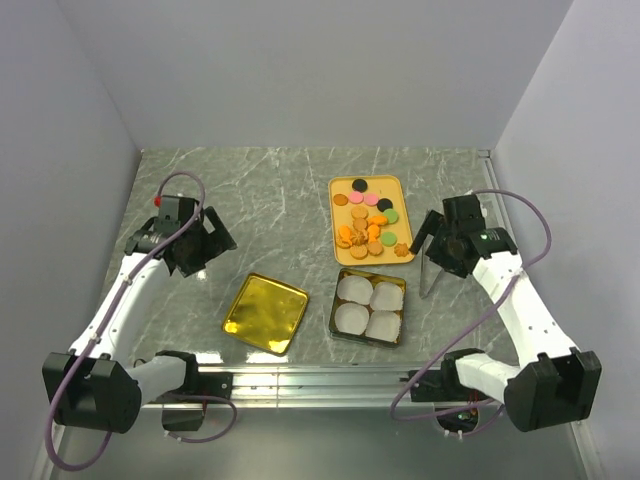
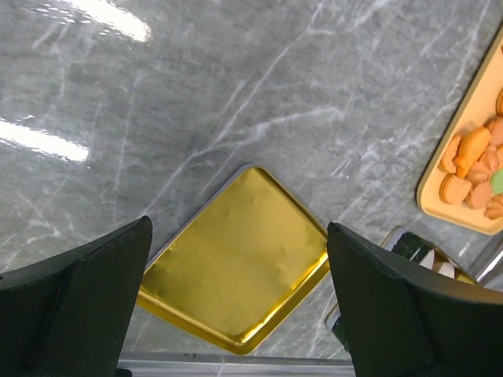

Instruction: Pack the cookies

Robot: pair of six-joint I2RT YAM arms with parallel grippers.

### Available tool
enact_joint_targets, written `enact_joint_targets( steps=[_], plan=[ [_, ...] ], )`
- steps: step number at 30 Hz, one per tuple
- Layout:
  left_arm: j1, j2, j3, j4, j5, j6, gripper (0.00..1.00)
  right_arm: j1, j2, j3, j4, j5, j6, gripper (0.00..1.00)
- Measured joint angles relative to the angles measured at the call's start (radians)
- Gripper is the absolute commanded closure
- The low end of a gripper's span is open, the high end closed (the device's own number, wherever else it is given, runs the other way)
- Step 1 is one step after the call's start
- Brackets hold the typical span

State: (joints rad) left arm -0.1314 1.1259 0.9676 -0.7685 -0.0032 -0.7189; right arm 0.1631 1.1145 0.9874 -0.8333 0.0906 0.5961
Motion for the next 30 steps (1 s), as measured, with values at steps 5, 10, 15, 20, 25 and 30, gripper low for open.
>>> enact_joint_targets(
  steps=[5,10,15,20,25,30],
  plan=[
    [0.0,-0.007,-0.005,0.005,0.026,0.02,0.01,-0.001,0.087,0.003,-0.043,0.008,-0.028,0.06],
    [0.0,-0.002,-0.005,0.015,0.043,0.045,0.01,-0.03,0.196,-0.05,-0.028,-0.01,-0.049,0.06],
    [0.0,0.021,-0.008,0.027,0.06,0.061,0.02,-0.072,0.245,-0.072,-0.012,-0.029,-0.064,0.06],
    [0.0,0.029,-0.016,0.028,0.063,0.076,0.02,-0.108,0.254,-0.082,0.039,-0.042,-0.082,0.06],
    [0.0,0.051,-0.016,0.037,0.069,0.082,0.04,-0.144,0.312,-0.111,0.103,-0.07,-0.097,0.07],
    [0.0,0.092,-0.016,0.049,0.082,0.089,0.05,-0.153,0.389,-0.114,0.145,-0.08,-0.099,0.09]
  ],
)
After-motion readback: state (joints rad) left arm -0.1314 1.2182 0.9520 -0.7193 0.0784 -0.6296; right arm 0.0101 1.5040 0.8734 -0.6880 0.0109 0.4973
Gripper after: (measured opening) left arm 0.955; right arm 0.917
